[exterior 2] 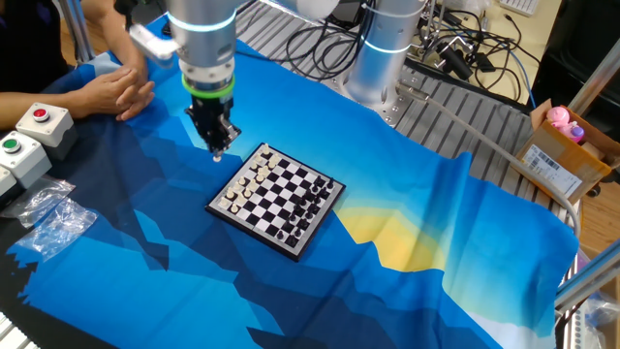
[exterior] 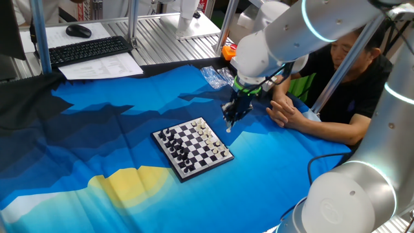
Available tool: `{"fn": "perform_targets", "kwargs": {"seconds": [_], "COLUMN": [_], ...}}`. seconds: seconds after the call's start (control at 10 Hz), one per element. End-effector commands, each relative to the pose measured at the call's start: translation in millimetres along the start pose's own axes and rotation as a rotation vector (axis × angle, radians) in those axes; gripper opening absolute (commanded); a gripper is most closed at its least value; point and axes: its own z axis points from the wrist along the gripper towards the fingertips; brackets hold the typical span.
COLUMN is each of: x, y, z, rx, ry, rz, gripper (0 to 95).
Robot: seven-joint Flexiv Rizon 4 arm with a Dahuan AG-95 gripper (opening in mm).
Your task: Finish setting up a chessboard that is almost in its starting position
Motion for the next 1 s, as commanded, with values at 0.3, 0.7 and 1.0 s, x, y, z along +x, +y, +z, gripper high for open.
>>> {"fn": "perform_targets", "kwargs": {"seconds": [0.3,0.7,1.0], "x": [12.9,16.5,5.8], "y": [12.8,29.7,31.8], "z": [-21.3,-13.6,-10.6], "rx": [-0.018,-0.036,-0.052], "ry": [0.02,0.009,0.016], "rz": [0.029,0.056,0.058], "gripper": [0.0,0.0,0.0]}}
